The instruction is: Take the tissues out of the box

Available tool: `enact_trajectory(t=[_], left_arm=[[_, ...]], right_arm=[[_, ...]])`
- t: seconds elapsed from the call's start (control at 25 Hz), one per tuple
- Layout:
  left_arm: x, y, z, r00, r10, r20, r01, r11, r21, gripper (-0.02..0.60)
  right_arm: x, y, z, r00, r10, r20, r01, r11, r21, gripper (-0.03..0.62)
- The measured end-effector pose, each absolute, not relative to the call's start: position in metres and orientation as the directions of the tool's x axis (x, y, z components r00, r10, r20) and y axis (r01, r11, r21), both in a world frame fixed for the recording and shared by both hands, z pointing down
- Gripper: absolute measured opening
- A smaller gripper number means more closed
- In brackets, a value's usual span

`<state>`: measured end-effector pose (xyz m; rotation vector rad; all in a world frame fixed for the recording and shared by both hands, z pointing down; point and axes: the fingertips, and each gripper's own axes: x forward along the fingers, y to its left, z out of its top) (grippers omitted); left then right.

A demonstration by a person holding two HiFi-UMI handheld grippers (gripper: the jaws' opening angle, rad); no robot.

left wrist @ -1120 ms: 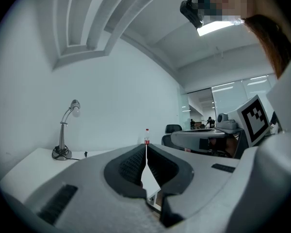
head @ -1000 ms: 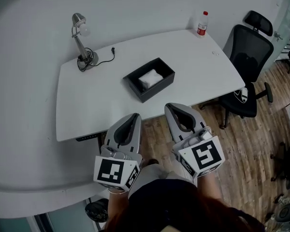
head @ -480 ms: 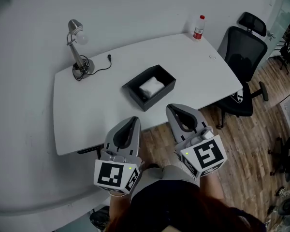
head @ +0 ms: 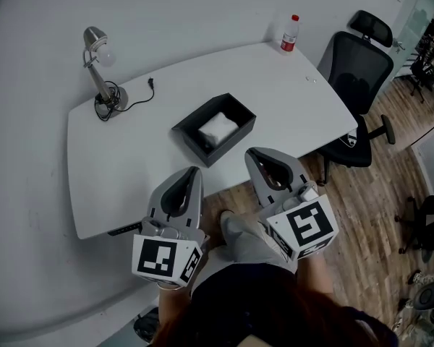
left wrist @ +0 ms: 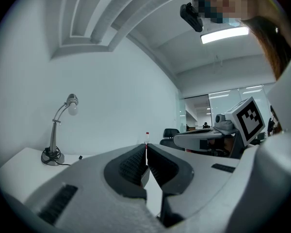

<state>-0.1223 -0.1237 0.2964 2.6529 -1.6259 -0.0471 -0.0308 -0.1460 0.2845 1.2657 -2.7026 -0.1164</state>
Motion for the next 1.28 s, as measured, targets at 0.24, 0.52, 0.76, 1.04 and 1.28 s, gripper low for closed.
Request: enact_trajectory(t=[0.24,0.52,0.76,1.04,1.28], left_arm=[[-0.122,-0.148,0.298,0.451,-0.893,-0.003,-0.892,-0.451,0.031,0.026],[-0.126,-0.179,0.294,0.438,-0.899,-0.008,-0.899,-0.438,0.023,0.026],[-0.135,-0.205,0.293,0.416,-0.909,-0.01,-0.909,-0.416,0.025,0.026],[-0.138,-0.235,0.297,0.405,-0.914,-0.005,-0.914,-0.405,0.032,0.026],[-0.141,-0.255,0.303,0.397,-0.918,0.006,-0.917,-0.396,0.049,0.026]], right_arm=[[-0.04,-0.168,0.291,-0.655,-0.744,0.132,-0.73,0.669,0.144,0.028],[-0.052,-0.198,0.297,-0.682,-0.713,0.163,-0.698,0.701,0.147,0.047],[-0.058,-0.223,0.307,-0.695,-0.691,0.199,-0.676,0.722,0.148,0.066],[-0.063,-0.253,0.321,-0.706,-0.663,0.249,-0.65,0.746,0.144,0.104],[-0.072,-0.27,0.34,-0.71,-0.624,0.325,-0.617,0.775,0.139,0.145]])
